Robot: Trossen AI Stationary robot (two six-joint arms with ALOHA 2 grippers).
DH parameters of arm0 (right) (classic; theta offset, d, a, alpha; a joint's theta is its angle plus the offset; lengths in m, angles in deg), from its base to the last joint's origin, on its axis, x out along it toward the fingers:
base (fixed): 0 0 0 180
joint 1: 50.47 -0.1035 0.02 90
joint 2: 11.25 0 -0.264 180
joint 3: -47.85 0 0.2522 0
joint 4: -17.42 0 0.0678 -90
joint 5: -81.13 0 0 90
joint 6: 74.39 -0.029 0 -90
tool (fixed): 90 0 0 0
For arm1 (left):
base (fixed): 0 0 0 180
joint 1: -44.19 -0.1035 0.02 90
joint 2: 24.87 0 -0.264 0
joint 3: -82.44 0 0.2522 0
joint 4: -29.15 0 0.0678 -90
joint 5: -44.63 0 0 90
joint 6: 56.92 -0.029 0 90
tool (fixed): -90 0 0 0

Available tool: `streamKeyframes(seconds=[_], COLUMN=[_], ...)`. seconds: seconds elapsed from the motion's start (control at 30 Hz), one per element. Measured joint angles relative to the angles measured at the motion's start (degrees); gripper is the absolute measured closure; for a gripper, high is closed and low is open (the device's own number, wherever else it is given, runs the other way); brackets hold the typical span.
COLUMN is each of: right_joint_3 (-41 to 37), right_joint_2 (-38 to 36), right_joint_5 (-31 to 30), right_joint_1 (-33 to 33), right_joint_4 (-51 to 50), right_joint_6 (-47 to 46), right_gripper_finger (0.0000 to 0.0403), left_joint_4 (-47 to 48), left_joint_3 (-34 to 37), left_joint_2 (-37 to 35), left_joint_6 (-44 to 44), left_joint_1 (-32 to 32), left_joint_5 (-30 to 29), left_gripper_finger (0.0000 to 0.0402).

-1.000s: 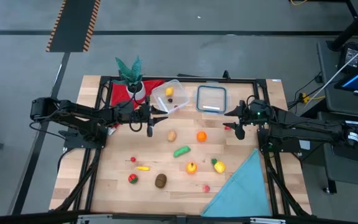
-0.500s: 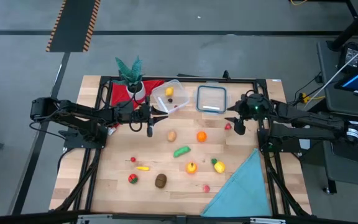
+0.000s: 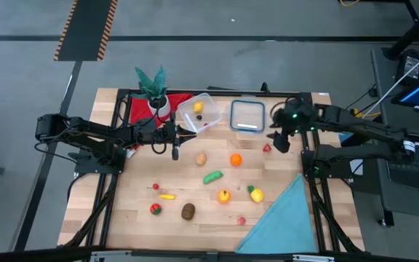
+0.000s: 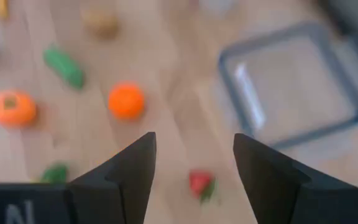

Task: Pick and placing Produce into tupperware
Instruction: Put the strawberry into the transparent bin

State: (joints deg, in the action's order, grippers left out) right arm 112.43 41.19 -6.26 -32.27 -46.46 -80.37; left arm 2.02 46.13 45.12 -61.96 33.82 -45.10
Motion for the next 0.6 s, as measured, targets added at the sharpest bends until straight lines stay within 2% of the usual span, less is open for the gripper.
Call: streamKeyframes(seconds=[0.27, 0.6], right_joint_3=[-1.6, -1.6], right_joint_2=[8.2, 15.6], right_joint_5=[1.1, -2.0], right_joint_1=[-6.6, -7.2], right_joint_4=[-2.7, -11.8], right_joint_6=[-7.3, -5.7], right_gripper_finger=[0.0186, 0.0186], left_joint_4=[0.1, 0.2], left_joint_3=[0.0, 0.0], left_joint_2=[0.0, 0.0], left_joint_6=[0.0, 0.0], left_joint_1=[0.0, 0.0], left_joint_5=[0.0, 0.0], left_gripper_finger=[0.0383, 0.0397])
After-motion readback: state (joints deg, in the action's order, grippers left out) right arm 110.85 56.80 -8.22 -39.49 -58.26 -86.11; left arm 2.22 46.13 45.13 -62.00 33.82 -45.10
